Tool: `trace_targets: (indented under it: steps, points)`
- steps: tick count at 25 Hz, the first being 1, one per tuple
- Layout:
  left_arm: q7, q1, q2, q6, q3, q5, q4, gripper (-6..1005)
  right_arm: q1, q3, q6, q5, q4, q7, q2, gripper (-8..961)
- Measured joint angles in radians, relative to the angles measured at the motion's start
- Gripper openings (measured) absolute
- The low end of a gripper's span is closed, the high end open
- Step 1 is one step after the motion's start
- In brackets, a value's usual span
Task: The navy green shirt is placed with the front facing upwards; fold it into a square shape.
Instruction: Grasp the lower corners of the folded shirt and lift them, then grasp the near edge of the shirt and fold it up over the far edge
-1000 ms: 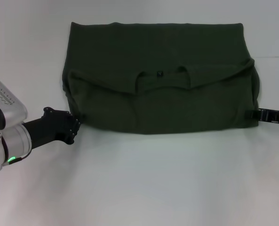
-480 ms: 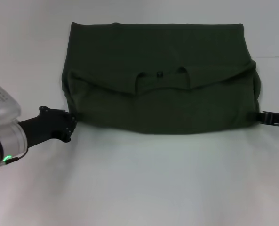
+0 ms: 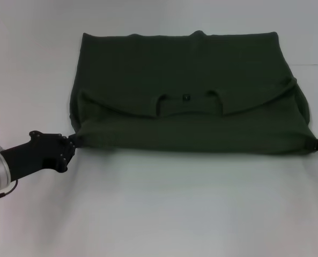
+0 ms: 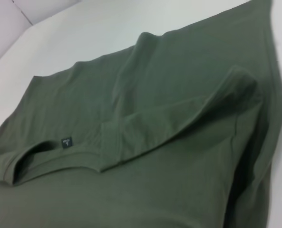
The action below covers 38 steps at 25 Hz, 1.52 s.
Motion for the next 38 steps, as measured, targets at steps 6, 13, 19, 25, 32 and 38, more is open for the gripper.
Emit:
trace_targets:
  steps: [6, 13, 19, 25, 32, 38]
  points:
    - [-0.025, 0.046, 0.0, 0.099, -0.01, -0.001, 0.023, 26, -0.054, 0.094, -0.141, 0.0, -0.006, -0.109, -0.001, 30]
    - [-0.102, 0.092, 0.003, 0.287, -0.084, 0.033, 0.047, 33, -0.16, 0.169, -0.342, 0.0, -0.059, -0.213, 0.009, 30]
    - [-0.148, 0.146, 0.003, 0.505, -0.166, 0.059, 0.062, 39, -0.232, 0.175, -0.436, -0.005, -0.081, -0.252, 0.0, 30]
    - [-0.151, 0.194, 0.002, 0.654, -0.25, 0.092, 0.047, 44, -0.273, 0.177, -0.519, -0.009, -0.094, -0.317, -0.005, 29]
    - [-0.158, 0.202, 0.003, 0.73, -0.303, 0.174, 0.04, 51, -0.325, 0.179, -0.612, -0.019, -0.095, -0.379, -0.006, 29]
    - [-0.179, 0.203, 0.007, 0.75, -0.33, 0.216, 0.047, 57, -0.37, 0.182, -0.699, -0.025, -0.097, -0.401, -0.006, 29]
